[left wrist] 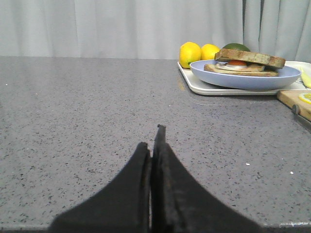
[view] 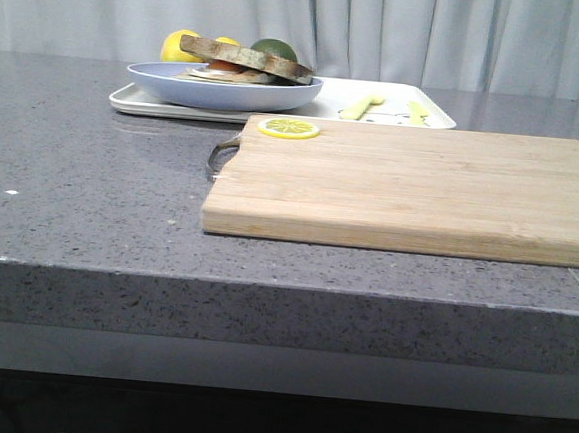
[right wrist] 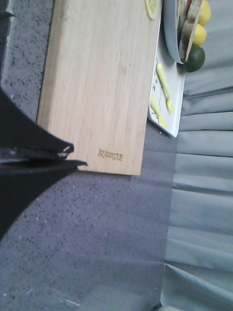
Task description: Place bread and move sandwich to tray
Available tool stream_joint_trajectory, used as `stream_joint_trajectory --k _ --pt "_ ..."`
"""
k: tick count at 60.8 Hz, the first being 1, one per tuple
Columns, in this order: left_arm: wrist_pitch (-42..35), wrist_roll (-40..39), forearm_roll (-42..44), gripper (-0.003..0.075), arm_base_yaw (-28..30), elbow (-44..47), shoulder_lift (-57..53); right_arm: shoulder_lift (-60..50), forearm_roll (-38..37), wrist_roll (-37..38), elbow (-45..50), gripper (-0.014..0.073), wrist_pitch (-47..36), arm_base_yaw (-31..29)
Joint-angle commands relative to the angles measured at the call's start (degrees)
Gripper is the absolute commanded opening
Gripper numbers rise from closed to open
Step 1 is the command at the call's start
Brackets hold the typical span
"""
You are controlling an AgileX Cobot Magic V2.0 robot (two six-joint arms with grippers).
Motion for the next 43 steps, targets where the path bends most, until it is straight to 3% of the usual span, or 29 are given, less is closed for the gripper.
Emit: stream_joint_trajectory --k 1,43 --pt "-4.64 -0.05 -0.44 -0.0017 0.05 0.25 -1.16 -1.32 0.06 0.11 -0.23 -0.0068 -5.68 -0.91" --pt "-4.64 -0.05 -0.44 -0.0017 0.05 0.25 -1.16 -1.32 0.06 0.11 -0.23 -0.0068 -5.63 -2.17"
